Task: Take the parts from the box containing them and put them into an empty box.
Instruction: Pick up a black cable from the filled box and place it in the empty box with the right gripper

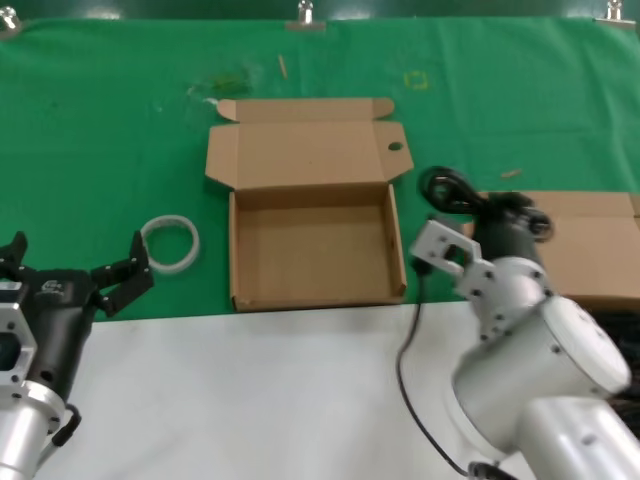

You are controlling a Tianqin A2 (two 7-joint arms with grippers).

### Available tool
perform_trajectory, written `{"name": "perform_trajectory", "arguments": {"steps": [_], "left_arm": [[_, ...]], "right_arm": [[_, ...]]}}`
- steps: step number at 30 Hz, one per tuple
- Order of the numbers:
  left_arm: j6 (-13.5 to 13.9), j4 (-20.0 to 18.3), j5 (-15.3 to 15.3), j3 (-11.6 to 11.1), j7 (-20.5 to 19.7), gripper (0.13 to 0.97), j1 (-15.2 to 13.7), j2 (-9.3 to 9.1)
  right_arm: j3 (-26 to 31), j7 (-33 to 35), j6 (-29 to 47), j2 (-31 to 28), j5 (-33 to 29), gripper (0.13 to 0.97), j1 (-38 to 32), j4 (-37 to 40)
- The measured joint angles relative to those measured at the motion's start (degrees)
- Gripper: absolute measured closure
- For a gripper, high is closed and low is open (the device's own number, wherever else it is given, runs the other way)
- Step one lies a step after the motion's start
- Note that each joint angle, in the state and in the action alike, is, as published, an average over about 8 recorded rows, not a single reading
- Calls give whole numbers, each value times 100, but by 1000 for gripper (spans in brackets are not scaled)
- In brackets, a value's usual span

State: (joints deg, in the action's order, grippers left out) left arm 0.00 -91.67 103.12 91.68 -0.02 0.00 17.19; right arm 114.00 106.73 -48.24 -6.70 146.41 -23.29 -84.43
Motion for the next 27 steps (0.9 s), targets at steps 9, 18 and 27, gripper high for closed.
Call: {"name": "perform_trajectory", "arguments": {"steps": [9,18,27], "left_arm": [[0,0,0,0,0,132,0,0],[0,0,0,0,0,132,0,0],[0,0,0,0,0,132,0,0]], "right_arm": [[849,-596,797,-2,182,891,-710,1068],[1619,-1136,1284,-5,576,891,-1145,1499],[2260,-1591,1554,-8,986,891,-1432,1713]]}}
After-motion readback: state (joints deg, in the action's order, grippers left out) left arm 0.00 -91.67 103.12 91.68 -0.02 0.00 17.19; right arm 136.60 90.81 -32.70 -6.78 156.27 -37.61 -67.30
